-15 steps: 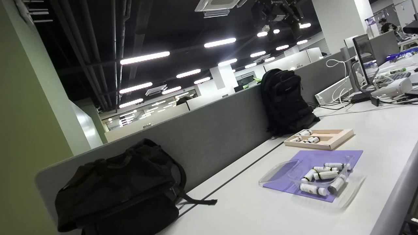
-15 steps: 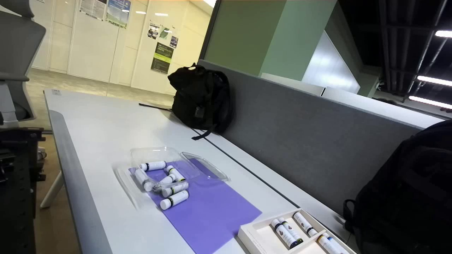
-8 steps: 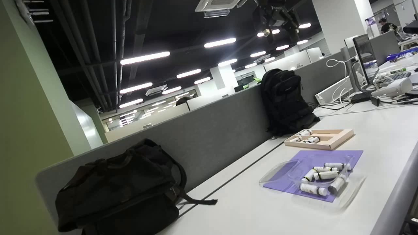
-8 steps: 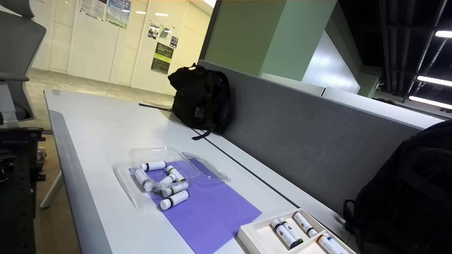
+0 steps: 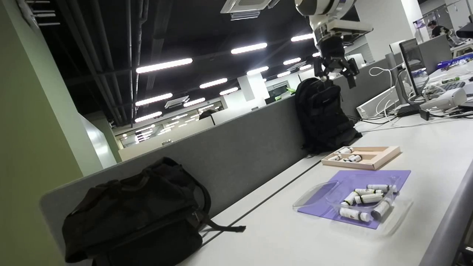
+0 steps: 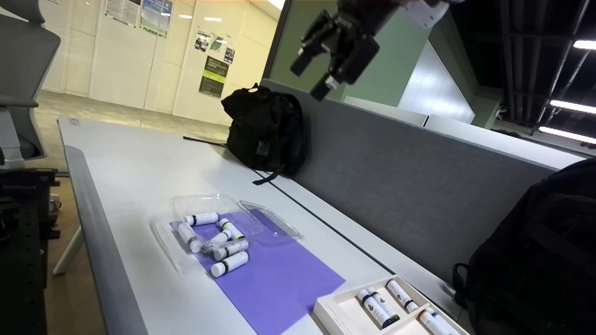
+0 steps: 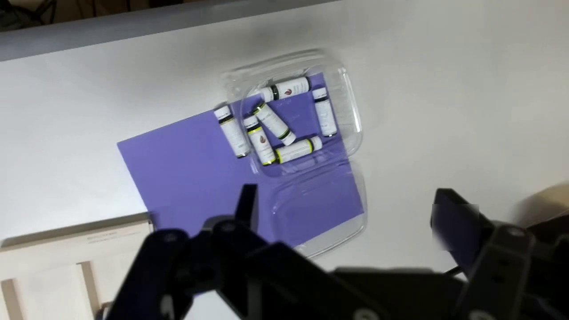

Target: Close the clear container

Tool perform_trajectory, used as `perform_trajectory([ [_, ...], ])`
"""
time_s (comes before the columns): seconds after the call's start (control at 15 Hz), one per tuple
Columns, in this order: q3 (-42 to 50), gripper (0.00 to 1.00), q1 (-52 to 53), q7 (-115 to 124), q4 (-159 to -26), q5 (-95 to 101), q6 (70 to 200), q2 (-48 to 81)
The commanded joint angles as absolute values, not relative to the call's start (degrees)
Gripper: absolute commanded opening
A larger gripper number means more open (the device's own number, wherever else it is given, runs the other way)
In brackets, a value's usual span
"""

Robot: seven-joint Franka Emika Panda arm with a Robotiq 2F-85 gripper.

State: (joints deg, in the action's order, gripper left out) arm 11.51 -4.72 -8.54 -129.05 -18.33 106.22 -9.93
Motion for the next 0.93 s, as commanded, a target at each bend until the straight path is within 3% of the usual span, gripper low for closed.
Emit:
perform_trajectory([
  [0.0, 14.2, 1.00, -8.6, -9.1, -119.1, -22.7, 105.5, 4.5],
  [0.2, 13.6, 1.00, -11.4, -4.0, -109.7, -23.9, 104.9, 15.1],
  [0.27, 13.0, 1.00, -11.7, -8.5, -118.1, -22.9, 107.6, 8.1],
  [0.47, 12.5, 1.00, -12.7, -6.8, -111.9, -23.2, 107.2, 15.1],
  [0.87, 12.3, 1.00, -12.6, -5.9, -110.7, -23.2, 106.7, 15.5],
])
